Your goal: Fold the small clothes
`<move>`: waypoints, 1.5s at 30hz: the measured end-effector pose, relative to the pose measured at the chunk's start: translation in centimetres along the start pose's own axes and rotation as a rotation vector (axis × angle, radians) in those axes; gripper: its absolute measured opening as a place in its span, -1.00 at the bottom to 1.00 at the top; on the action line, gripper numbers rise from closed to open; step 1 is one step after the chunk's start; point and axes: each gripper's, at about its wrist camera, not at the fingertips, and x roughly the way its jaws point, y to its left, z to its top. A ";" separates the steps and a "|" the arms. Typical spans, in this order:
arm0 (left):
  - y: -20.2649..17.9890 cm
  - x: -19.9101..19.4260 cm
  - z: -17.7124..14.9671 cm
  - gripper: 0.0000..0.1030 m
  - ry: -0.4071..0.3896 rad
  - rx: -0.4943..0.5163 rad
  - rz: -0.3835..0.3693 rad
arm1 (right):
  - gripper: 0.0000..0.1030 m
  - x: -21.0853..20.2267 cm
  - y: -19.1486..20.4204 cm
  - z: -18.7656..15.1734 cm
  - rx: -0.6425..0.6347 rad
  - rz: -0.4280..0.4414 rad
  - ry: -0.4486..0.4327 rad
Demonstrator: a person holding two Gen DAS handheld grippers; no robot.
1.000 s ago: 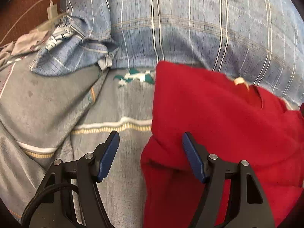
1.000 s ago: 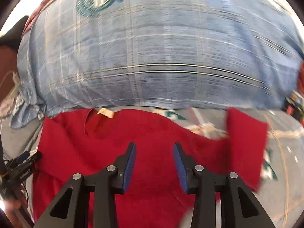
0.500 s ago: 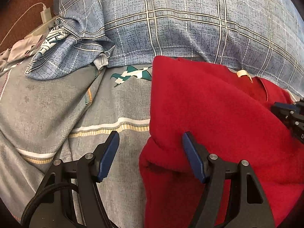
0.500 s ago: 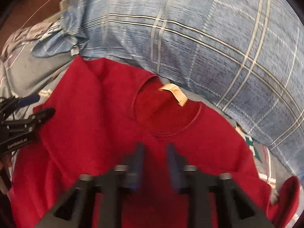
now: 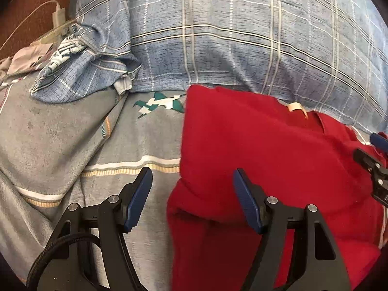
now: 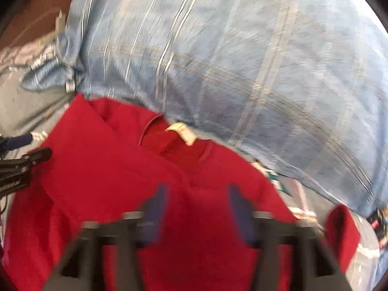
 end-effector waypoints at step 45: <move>4.5 -2.6 0.6 0.35 -0.035 -0.150 -0.015 | -0.88 -23.6 0.3 4.7 -0.385 -0.341 -0.534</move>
